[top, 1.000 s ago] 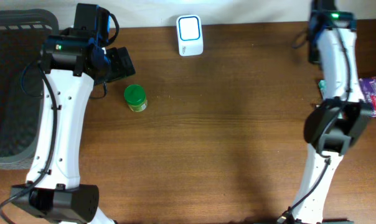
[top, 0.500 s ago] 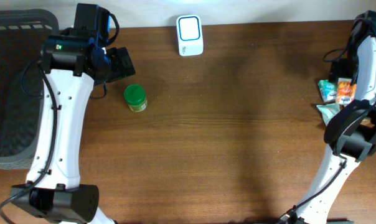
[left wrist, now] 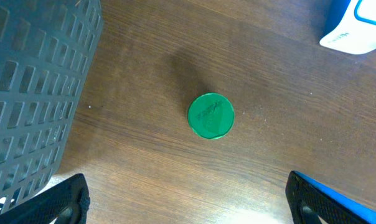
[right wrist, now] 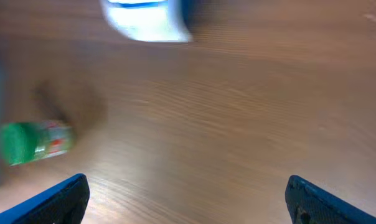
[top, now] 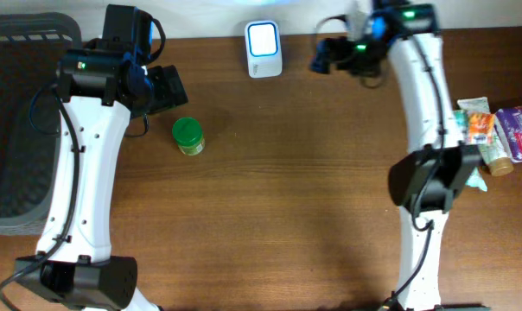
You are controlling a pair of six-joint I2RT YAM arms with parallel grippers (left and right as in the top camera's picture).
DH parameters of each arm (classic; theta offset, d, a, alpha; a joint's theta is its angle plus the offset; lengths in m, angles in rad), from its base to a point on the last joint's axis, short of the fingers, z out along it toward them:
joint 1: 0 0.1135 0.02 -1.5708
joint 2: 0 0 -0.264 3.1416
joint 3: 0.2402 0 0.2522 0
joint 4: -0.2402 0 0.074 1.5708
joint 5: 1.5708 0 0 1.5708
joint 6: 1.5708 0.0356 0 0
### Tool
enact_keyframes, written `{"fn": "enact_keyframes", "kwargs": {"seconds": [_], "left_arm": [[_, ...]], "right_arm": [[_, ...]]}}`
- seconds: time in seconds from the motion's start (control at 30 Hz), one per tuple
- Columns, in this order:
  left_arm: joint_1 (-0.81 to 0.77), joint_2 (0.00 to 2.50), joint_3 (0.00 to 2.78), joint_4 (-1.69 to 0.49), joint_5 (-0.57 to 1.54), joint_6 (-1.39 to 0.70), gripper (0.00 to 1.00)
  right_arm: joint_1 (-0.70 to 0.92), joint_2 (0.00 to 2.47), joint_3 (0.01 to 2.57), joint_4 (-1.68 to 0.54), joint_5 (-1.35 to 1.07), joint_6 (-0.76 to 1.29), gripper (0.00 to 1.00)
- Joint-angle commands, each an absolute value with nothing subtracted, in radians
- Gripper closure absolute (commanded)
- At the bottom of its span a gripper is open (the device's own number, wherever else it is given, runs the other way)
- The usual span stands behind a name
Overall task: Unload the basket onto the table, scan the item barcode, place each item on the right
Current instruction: 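Reach the right gripper to the green-capped jar and grasp it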
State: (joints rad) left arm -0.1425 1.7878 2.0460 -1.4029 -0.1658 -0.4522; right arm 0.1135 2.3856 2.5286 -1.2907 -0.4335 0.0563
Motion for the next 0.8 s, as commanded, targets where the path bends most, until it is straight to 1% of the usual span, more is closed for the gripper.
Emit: {"fn": "enact_keyframes", "kwargs": {"seconds": [0.0, 0.1, 0.2, 0.3, 0.43, 0.47, 0.5, 0.6, 0.63, 0.67, 0.73, 0.77], "left_arm": [[-0.136, 1.774, 2.055, -1.401, -0.173, -0.439, 0.01], [-0.136, 1.774, 2.055, -1.401, -0.173, -0.439, 0.01], [-0.136, 1.774, 2.055, -1.401, -0.173, -0.439, 0.01], [-0.136, 1.774, 2.055, -1.401, -0.173, -0.439, 0.01], [-0.136, 1.774, 2.055, -1.401, -0.173, -0.439, 0.01], [-0.136, 1.774, 2.055, -1.401, -0.173, -0.439, 0.01], [-0.136, 1.774, 2.055, -1.401, -0.173, -0.439, 0.01], [-0.136, 1.774, 2.055, -1.401, -0.173, -0.439, 0.01], [-0.136, 1.774, 2.055, -1.401, -0.173, -0.439, 0.01], [-0.136, 1.774, 2.055, -1.401, -0.173, -0.439, 0.01], [-0.136, 1.774, 2.055, -1.401, -0.173, -0.439, 0.01], [-0.136, 1.774, 2.055, -1.401, -0.173, -0.439, 0.01]], "right_arm": [[0.251, 2.367, 2.499, -1.203, -0.502, 0.103, 0.01], [0.377, 2.386, 2.438, -1.036, -0.502, 0.236, 0.01], [0.471, 2.413, 2.365, -0.906, -0.513, 0.256, 0.01], [0.539, 2.445, 2.337, -0.836, -0.511, 0.265, 0.01], [0.579, 2.46, 2.27, -0.741, -0.5, 0.393, 0.01], [0.579, 2.463, 2.245, -0.74, -0.459, 0.455, 0.0], [0.579, 2.463, 2.23, -0.737, -0.45, 0.485, 0.02], [0.579, 2.463, 2.167, -0.706, -0.457, 0.551, 0.25], [0.582, 2.463, 2.152, -0.698, -0.461, 0.574, 0.29], [0.583, 2.463, 2.146, -0.692, -0.462, 0.586, 0.36], [0.59, 2.464, 2.146, -0.683, -0.464, 0.585, 0.4], [0.592, 2.464, 2.146, -0.675, -0.472, 0.586, 0.45]]}}
